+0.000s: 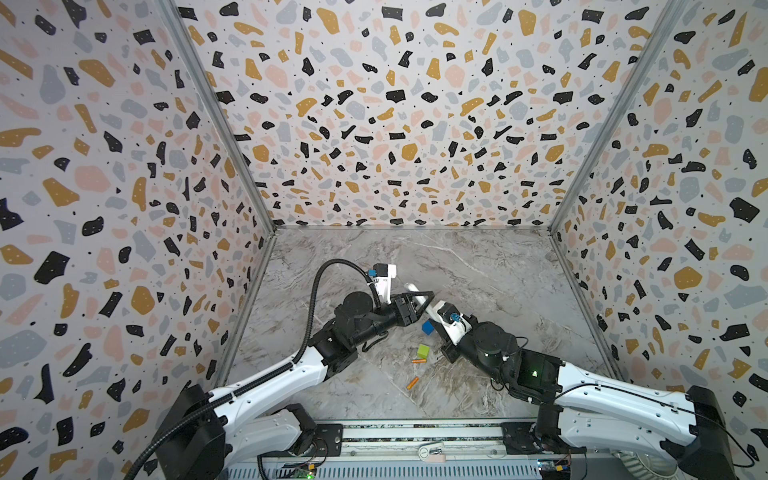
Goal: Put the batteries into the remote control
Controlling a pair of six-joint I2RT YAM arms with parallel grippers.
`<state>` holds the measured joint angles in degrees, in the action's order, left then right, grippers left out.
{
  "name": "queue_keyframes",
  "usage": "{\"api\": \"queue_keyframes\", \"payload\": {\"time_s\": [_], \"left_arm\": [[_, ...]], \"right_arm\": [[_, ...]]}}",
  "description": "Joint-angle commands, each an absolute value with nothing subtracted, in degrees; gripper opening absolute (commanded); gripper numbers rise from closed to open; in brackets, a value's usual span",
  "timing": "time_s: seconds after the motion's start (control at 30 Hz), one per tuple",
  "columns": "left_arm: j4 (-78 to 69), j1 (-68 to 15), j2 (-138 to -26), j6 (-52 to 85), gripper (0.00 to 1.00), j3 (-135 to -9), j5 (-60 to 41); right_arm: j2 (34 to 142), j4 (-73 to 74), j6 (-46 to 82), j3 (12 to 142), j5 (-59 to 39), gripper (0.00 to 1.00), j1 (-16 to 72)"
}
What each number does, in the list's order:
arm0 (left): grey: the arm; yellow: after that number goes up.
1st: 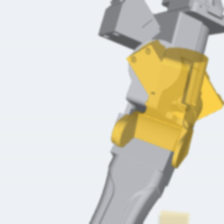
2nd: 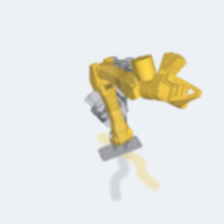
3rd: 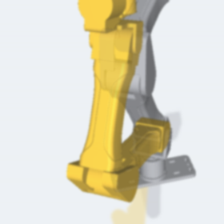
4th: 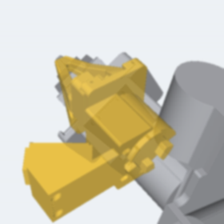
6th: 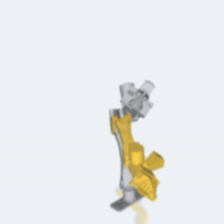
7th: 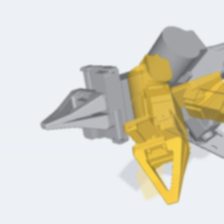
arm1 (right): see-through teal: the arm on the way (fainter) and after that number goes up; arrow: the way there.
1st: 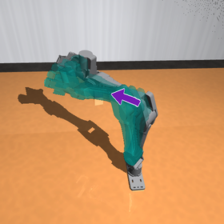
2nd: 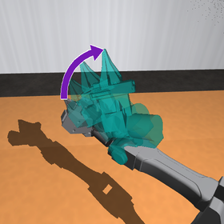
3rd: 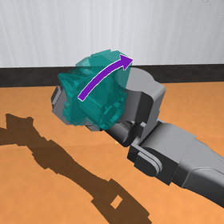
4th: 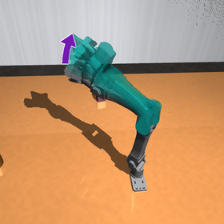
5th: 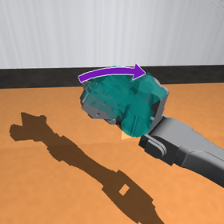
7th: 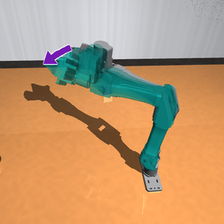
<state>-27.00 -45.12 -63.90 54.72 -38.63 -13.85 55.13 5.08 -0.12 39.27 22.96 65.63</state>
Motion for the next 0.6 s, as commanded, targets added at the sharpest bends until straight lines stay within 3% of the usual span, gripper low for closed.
{"api": "queue_keyframes", "payload": {"time_s": [0.0,0.17,0.43,0.57], "left_arm": [[-32.3,-45.4,-62.5,53.1,0.34,-39.3,-16.0],[-31.3,-45.4,-61.5,49.8,0.70,-39.1,-15.6],[-31.7,-45.4,-59.8,44.4,0.99,-39.3,-19.4],[-33.6,-45.3,-57.7,41.4,0.99,-38.7,-22.4]], "right_arm": [[53.5,5.0,2.5,39.9,24.3,0.00,65.3],[50.8,5.3,3.5,38.8,22.6,0.00,64.6],[45.3,4.0,7.7,39.5,5.5,0.00,56.8],[44.5,3.4,9.3,40.4,-2.4,0.00,53.3]]}}
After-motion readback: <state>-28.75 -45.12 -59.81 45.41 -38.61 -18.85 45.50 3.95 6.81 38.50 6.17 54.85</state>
